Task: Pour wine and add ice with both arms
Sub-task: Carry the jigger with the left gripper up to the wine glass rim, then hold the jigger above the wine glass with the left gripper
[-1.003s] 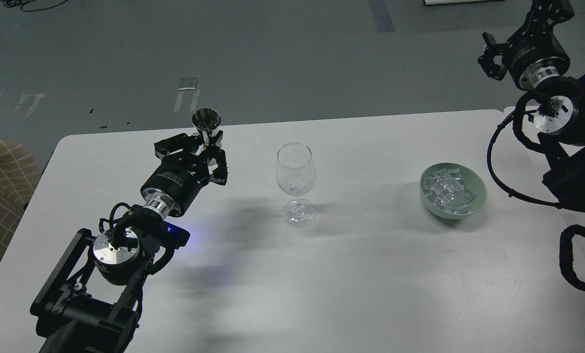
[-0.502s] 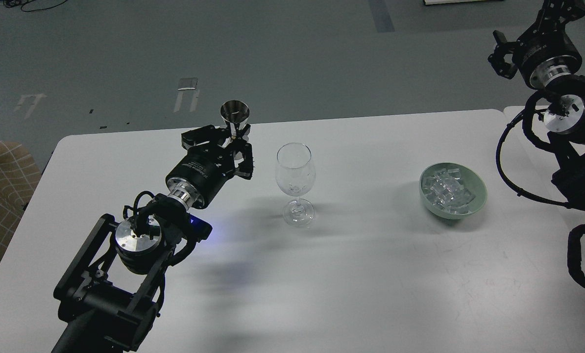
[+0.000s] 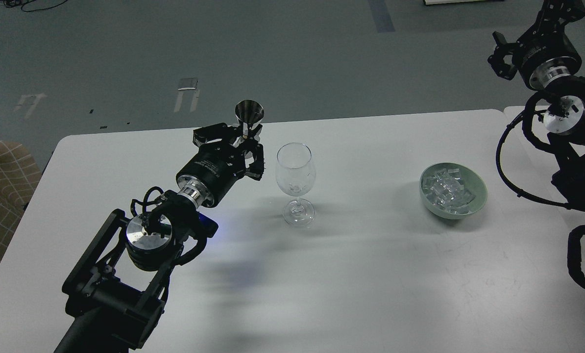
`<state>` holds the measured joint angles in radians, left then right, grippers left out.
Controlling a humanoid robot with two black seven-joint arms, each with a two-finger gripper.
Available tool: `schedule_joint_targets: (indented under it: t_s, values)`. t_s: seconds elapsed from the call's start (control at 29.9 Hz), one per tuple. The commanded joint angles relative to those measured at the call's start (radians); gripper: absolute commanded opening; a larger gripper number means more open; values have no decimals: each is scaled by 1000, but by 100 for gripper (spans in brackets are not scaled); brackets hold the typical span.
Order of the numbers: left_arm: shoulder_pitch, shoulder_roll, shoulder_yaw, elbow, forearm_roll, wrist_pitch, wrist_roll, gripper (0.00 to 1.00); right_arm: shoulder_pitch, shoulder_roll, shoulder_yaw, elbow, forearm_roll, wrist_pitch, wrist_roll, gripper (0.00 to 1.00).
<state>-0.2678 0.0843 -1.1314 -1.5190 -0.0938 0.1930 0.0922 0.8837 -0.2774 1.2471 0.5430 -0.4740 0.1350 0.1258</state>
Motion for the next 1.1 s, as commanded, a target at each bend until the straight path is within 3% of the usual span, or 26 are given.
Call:
schedule_joint_targets:
  t_s: [0.0,1.07]
  values:
    - [1,2,4,-4,5,-1,1,0,0,1,0,0,0,0,0,100]
    - [4,18,19,-17,111,-4,3,0,-15,1,0,5,0,0,0,100]
